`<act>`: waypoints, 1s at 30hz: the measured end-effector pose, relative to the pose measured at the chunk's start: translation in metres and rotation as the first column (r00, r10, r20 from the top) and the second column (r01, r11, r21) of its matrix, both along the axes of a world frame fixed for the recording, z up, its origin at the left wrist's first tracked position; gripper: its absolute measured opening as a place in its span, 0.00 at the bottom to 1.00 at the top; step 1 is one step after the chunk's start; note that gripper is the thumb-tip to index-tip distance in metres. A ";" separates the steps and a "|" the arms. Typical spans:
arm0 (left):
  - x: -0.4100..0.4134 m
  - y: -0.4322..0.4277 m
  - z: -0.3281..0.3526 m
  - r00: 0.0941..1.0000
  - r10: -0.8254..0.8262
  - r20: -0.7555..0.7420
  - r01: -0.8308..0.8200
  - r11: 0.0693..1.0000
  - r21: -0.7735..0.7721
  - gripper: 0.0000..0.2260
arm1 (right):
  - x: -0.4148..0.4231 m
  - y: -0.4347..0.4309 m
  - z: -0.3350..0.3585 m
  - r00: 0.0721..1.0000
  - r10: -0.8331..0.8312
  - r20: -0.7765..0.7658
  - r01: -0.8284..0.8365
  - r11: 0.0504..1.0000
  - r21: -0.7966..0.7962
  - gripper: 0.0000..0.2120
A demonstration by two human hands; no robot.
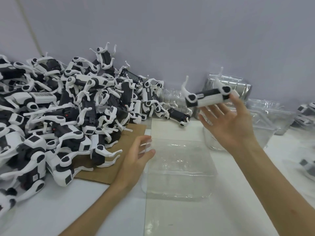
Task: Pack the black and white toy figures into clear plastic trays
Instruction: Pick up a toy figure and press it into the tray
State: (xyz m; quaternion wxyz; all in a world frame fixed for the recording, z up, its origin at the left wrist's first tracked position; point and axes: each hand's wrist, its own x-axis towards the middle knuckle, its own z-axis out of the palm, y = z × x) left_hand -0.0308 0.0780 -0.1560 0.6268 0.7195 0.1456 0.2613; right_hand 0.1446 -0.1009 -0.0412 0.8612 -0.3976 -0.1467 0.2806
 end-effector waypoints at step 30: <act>-0.004 -0.008 0.010 0.997 -0.057 0.055 0.052 0.995 0.080 0.15 | -0.063 -0.002 -0.041 0.437 0.554 0.708 0.516 0.490 -0.702 0.21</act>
